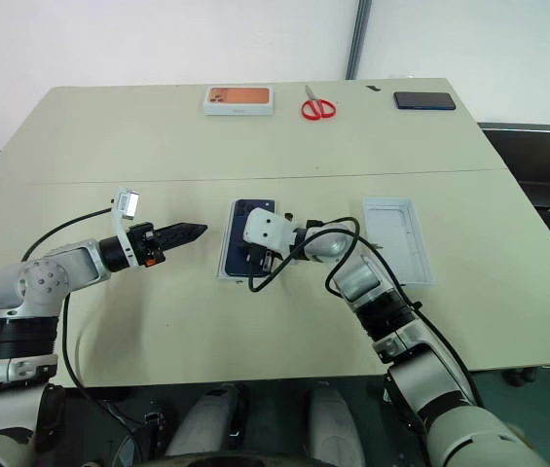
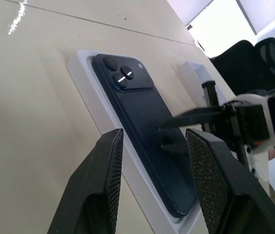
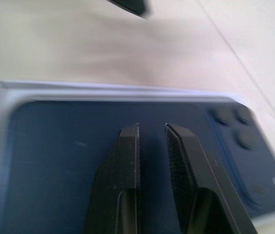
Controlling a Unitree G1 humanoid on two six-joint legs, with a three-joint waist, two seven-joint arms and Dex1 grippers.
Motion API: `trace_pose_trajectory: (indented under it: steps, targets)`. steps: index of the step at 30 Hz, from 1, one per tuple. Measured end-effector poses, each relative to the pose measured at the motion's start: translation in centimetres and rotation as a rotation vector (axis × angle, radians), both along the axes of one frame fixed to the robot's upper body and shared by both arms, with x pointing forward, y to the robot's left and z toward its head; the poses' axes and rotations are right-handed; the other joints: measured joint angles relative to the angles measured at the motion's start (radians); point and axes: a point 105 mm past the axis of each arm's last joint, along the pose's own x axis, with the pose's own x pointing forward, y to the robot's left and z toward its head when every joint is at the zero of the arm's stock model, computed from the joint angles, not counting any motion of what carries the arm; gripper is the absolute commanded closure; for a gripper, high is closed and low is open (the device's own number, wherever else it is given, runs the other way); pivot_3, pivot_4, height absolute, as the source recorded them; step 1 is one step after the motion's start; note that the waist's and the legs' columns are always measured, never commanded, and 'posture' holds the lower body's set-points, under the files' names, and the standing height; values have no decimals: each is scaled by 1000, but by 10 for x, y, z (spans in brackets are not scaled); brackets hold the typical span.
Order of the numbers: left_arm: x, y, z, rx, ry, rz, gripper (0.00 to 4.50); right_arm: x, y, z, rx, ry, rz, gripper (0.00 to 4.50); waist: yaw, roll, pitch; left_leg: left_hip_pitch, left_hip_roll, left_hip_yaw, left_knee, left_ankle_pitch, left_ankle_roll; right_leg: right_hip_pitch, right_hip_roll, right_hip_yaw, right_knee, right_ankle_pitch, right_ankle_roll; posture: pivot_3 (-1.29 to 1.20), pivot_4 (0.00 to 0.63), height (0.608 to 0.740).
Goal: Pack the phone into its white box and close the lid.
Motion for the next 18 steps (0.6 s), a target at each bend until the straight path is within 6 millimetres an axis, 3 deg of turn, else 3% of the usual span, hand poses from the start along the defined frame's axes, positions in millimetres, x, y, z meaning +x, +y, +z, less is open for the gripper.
trace_pose_trajectory:
  steps: [11, 18]
  targets:
    - [0, 0, -3, 2, 5, 13, 2348, -1, 8, 2, 43, 27, -11, 3590, 2, 0, 0, 0, 0, 0, 0, 0, 0, 0, 0, 0, 0, 0, 0, 0, 150, 740]
    - [12, 10, 1, 79, -104, 88, 2348, 25, -20, 38, 141, -21, -141, 3590, 5, 0, 0, 0, 0, 0, 0, 0, 0, 0, 0, 0, 0, 0, 0, 0, 150, 740]
